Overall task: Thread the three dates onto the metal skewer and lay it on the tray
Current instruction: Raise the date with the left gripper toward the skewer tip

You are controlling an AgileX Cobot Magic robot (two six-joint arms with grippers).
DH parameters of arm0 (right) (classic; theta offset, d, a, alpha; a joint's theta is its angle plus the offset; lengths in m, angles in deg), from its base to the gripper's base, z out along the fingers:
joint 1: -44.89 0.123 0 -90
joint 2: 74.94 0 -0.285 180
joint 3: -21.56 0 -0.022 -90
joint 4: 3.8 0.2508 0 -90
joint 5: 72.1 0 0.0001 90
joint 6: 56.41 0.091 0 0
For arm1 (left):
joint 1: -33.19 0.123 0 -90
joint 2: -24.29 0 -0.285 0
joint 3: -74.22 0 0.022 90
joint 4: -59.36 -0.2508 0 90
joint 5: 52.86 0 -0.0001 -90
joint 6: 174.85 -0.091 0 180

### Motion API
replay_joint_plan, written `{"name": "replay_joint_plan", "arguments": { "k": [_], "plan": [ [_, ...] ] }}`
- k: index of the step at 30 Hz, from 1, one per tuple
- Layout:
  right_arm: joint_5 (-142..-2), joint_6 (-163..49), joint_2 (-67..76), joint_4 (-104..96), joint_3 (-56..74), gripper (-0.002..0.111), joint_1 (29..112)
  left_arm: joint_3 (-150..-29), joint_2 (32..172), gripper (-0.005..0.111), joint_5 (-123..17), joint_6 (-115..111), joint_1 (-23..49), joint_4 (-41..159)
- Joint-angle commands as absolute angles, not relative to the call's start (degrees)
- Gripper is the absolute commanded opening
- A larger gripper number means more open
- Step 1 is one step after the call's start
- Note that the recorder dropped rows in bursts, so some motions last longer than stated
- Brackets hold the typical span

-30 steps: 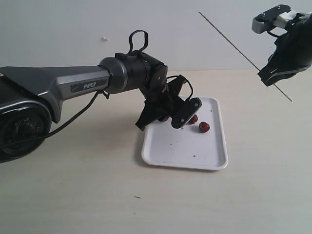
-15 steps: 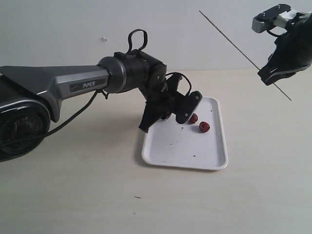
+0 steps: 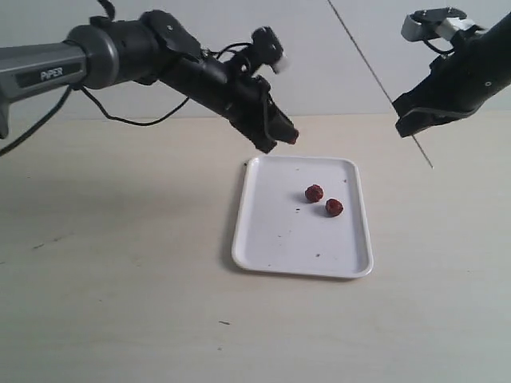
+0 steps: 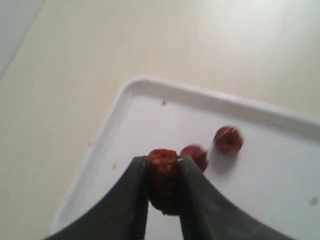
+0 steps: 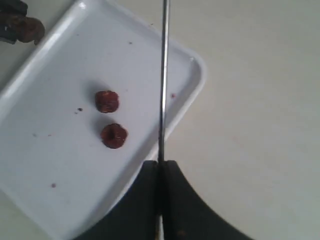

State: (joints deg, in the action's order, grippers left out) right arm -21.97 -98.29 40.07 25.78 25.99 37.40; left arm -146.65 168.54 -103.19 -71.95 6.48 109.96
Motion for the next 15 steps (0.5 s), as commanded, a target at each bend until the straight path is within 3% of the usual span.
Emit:
{"name": "replay_joint_plan", "arguments": {
  "k": [1,15],
  "plan": [
    [-15.6,-98.8,44.1,30.7,25.7,0.000,37.3,-146.5,167.6,0.020,-112.7,-73.8,10.6,130.3],
    [-12.2,-104.5,52.1,37.2,25.7,0.000,37.3,-146.5,169.3,0.020,-121.6,-61.8,14.2,153.4]
  ]
}}
